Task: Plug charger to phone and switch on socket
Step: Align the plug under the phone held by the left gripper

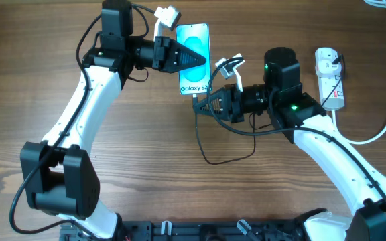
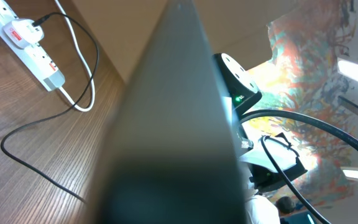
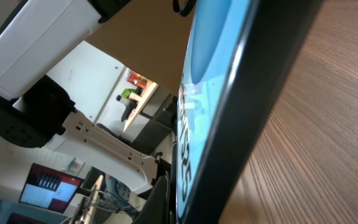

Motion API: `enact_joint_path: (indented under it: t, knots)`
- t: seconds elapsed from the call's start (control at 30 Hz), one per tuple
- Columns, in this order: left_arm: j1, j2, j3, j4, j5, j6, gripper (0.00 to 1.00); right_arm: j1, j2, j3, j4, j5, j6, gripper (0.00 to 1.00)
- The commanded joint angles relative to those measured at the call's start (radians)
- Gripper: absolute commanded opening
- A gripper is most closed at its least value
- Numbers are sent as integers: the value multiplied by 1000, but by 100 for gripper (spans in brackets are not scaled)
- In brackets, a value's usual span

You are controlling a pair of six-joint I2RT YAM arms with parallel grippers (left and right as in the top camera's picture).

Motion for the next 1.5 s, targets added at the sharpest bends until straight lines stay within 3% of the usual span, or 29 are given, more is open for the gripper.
enact_joint_path:
  t: [0.0,1.07,1.47]
  knots:
    - [2,-26,10,5,34,15,4,-3,7,3,4,7,20,4]
    - [2,-26,10,-5,34,16,4,-45,7,3,13,26,46,4]
    - [-19,-26,10,-6,34,16,4,-45,7,3,125,60,127,4]
